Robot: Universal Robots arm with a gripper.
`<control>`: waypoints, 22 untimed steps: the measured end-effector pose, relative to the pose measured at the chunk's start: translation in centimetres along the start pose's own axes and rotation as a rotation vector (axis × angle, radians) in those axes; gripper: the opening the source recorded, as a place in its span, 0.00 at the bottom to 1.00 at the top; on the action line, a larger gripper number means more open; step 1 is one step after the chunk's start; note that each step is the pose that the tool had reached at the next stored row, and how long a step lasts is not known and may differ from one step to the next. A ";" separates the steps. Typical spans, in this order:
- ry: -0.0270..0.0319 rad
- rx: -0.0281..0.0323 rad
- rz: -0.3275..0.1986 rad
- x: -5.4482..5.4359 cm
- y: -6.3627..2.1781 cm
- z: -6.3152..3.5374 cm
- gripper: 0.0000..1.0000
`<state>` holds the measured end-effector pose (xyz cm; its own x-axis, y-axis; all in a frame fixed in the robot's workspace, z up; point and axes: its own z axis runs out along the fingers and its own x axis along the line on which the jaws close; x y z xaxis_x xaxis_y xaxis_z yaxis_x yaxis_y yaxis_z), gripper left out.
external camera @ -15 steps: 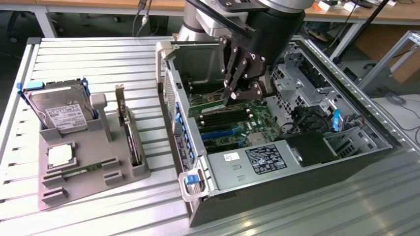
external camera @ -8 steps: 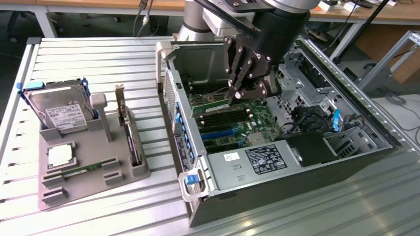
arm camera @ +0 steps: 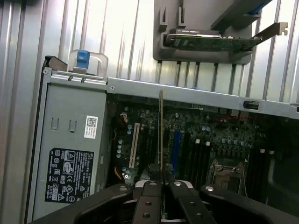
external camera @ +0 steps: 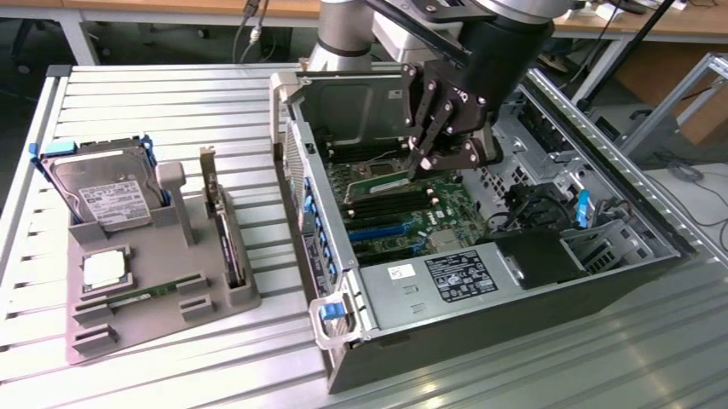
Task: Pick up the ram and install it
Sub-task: 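Pick up the ram and move it above insertion slot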
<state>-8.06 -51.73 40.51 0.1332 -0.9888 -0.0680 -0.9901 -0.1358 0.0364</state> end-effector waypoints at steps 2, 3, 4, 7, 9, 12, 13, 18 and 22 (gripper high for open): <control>0.0000 0.0000 0.000 0.0 -0.30 -0.01 0.12; -0.0001 0.0001 0.000 0.1 -0.45 -0.01 0.12; -0.0001 0.0000 0.000 0.1 -0.63 -0.02 0.12; -0.0001 0.0000 0.000 0.1 -1.10 -0.04 0.12; -0.0001 0.0000 0.000 0.2 -1.45 -0.05 0.12; 0.0000 0.0000 0.000 0.3 -1.92 -0.07 0.12; 0.0000 0.0000 0.000 0.3 -2.02 -0.08 0.12; 0.0000 0.0000 0.000 0.4 -2.71 -0.10 0.12; 0.0000 0.0000 0.000 0.5 -3.43 -0.13 0.12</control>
<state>-4.59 -51.73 40.49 0.1334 -0.9887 -0.0680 -0.9900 -0.1361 0.0364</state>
